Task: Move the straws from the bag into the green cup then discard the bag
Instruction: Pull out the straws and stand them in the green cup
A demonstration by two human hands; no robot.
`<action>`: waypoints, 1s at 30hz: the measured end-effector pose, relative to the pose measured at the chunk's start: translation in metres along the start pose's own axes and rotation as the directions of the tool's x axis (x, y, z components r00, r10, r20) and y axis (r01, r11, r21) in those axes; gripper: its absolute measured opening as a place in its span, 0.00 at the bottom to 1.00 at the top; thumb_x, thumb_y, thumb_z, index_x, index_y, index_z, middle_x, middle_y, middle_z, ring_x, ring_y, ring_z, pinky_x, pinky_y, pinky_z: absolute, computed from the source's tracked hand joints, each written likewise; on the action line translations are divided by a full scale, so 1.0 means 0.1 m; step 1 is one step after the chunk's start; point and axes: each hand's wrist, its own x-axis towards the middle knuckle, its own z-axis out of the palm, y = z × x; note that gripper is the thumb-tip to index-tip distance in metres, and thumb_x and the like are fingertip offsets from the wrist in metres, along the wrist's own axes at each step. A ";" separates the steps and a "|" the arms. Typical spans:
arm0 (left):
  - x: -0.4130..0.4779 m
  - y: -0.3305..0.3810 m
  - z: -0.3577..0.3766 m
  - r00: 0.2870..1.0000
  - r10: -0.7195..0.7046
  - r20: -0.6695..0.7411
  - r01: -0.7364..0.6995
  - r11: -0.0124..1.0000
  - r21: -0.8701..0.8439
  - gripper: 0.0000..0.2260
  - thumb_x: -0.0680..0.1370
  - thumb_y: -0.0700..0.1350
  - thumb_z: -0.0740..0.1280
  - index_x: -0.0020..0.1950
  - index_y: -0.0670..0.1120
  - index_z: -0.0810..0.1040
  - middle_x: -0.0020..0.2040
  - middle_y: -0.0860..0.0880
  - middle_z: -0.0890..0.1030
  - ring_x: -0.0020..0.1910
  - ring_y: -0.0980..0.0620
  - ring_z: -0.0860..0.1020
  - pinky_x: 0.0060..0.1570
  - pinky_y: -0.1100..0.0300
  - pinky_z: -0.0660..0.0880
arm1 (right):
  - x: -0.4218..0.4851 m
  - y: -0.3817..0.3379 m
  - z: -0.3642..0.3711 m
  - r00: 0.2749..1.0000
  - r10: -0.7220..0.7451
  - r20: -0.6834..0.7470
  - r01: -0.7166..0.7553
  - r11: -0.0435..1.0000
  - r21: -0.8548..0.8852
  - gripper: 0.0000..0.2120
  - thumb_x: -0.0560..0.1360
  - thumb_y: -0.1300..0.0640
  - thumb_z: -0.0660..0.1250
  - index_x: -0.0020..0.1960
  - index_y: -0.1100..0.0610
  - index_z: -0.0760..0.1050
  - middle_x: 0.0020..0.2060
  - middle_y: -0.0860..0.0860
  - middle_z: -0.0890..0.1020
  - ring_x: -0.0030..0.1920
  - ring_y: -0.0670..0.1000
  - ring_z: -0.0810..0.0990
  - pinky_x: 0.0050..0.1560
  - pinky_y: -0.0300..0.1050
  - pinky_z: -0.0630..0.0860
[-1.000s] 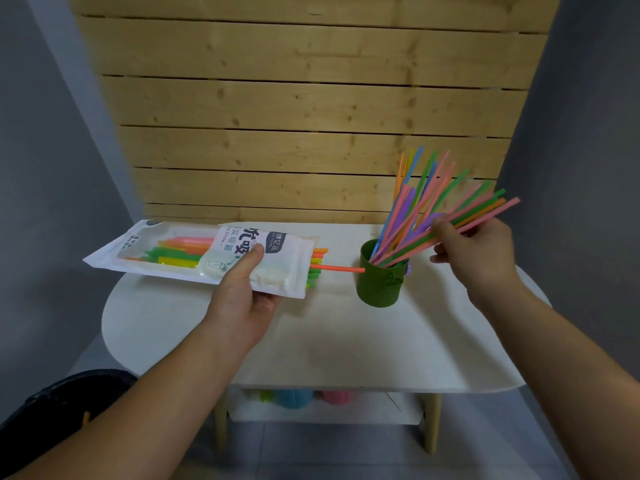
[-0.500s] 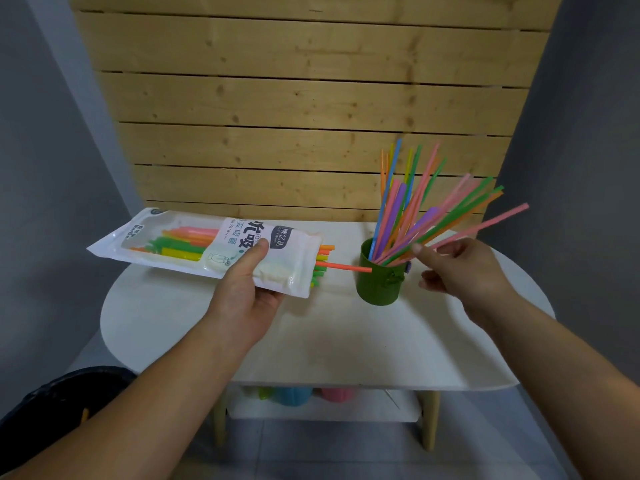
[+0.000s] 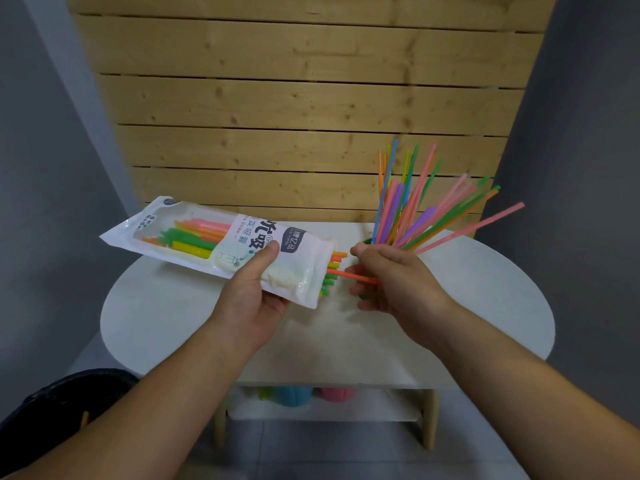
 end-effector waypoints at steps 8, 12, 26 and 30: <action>-0.01 0.06 0.08 0.991 0.076 0.113 -0.096 0.978 0.185 0.11 0.74 0.42 0.74 0.55 0.51 0.85 0.56 0.48 0.88 0.52 0.49 0.87 0.43 0.55 0.84 | 0.05 0.07 0.12 0.981 0.194 0.010 -0.191 0.953 0.237 0.14 0.80 0.47 0.65 0.45 0.57 0.79 0.28 0.51 0.77 0.24 0.48 0.72 0.24 0.39 0.70; -0.01 0.05 0.08 0.992 0.078 0.096 -0.093 0.981 0.170 0.12 0.78 0.41 0.72 0.60 0.51 0.83 0.57 0.48 0.88 0.54 0.49 0.87 0.45 0.54 0.85 | 0.04 0.08 0.09 0.988 0.146 0.046 -0.153 0.930 0.334 0.08 0.79 0.55 0.68 0.45 0.59 0.76 0.30 0.52 0.75 0.25 0.46 0.73 0.25 0.39 0.72; 0.01 0.05 0.02 0.998 -0.038 -0.056 0.036 0.998 -0.048 0.09 0.78 0.38 0.71 0.58 0.47 0.81 0.50 0.48 0.89 0.48 0.50 0.88 0.42 0.49 0.86 | 0.00 -0.04 -0.13 0.997 0.008 -0.072 0.010 0.971 0.239 0.03 0.77 0.65 0.70 0.49 0.65 0.80 0.35 0.58 0.81 0.33 0.49 0.82 0.35 0.41 0.81; 0.00 0.03 0.03 0.999 -0.036 -0.037 0.035 0.999 -0.038 0.11 0.78 0.38 0.72 0.59 0.48 0.81 0.51 0.48 0.89 0.48 0.50 0.88 0.41 0.50 0.86 | -0.05 -0.06 -0.12 0.999 0.001 -0.037 0.006 0.983 0.186 0.10 0.76 0.58 0.73 0.53 0.64 0.79 0.40 0.58 0.82 0.32 0.49 0.83 0.30 0.40 0.78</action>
